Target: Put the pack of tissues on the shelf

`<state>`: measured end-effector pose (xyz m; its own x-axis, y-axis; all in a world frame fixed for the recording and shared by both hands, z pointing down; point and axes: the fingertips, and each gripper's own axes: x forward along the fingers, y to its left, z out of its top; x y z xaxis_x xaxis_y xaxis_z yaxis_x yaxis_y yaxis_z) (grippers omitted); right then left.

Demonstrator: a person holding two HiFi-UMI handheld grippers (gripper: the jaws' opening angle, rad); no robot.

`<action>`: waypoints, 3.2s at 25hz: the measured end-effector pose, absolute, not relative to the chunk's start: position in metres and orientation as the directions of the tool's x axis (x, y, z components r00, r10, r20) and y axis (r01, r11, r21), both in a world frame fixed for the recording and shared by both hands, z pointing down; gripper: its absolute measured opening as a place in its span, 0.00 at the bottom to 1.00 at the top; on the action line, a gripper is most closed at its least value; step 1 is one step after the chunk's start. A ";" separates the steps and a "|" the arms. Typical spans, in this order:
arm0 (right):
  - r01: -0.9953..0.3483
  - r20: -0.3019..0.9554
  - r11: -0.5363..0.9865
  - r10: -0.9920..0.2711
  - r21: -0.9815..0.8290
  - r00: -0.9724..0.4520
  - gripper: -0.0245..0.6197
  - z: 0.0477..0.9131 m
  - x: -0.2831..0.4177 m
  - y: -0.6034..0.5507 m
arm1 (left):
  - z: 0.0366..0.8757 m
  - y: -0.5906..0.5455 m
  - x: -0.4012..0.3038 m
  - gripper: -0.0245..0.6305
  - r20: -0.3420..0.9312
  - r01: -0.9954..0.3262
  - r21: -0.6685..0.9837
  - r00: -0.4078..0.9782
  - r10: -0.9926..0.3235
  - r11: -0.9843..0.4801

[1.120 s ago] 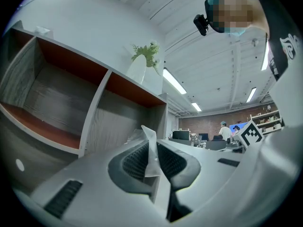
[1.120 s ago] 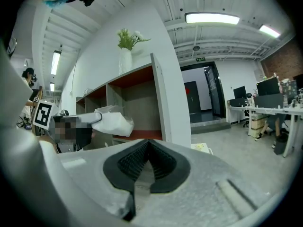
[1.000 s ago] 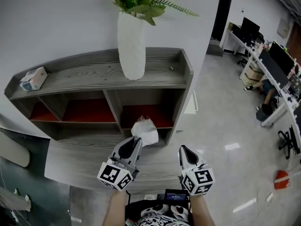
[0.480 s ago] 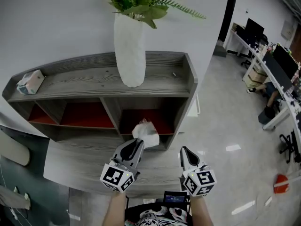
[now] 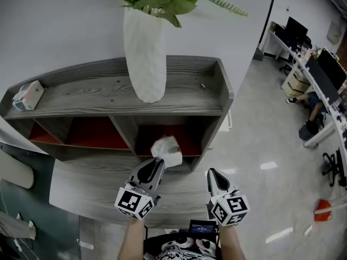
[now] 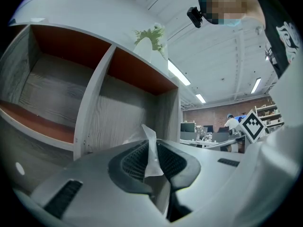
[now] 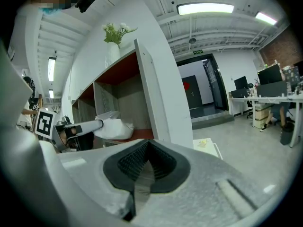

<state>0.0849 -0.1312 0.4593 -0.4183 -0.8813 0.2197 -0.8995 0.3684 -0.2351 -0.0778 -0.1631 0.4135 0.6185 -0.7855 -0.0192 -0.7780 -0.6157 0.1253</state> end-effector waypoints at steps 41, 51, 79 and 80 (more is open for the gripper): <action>-0.904 0.258 0.337 -0.878 -0.264 -0.403 0.05 0.481 0.109 -0.175 | 0.446 -0.227 -0.071 0.11 0.058 -0.819 0.189 0.560 -0.826 -0.542; -0.896 0.248 0.357 -0.873 -0.263 -0.420 0.05 0.480 0.105 -0.170 | 0.449 -0.225 -0.068 0.23 0.087 -0.812 0.192 0.574 -0.814 -0.552; -0.887 0.173 0.404 -0.879 -0.223 -0.444 0.05 0.458 0.075 -0.135 | 0.438 -0.174 -0.090 0.20 0.088 -0.817 0.211 0.562 -0.822 -0.536; -0.888 0.166 0.407 -0.880 -0.216 -0.444 0.05 0.455 0.075 -0.132 | 0.437 -0.171 -0.091 0.19 0.088 -0.824 0.201 0.553 -0.828 -0.529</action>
<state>0.0746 -0.1322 0.4546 -0.4441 -0.8805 0.1658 -0.8875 0.4070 -0.2160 -0.0913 -0.1713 0.4369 0.5534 -0.8282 0.0883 -0.8242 -0.5293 0.2012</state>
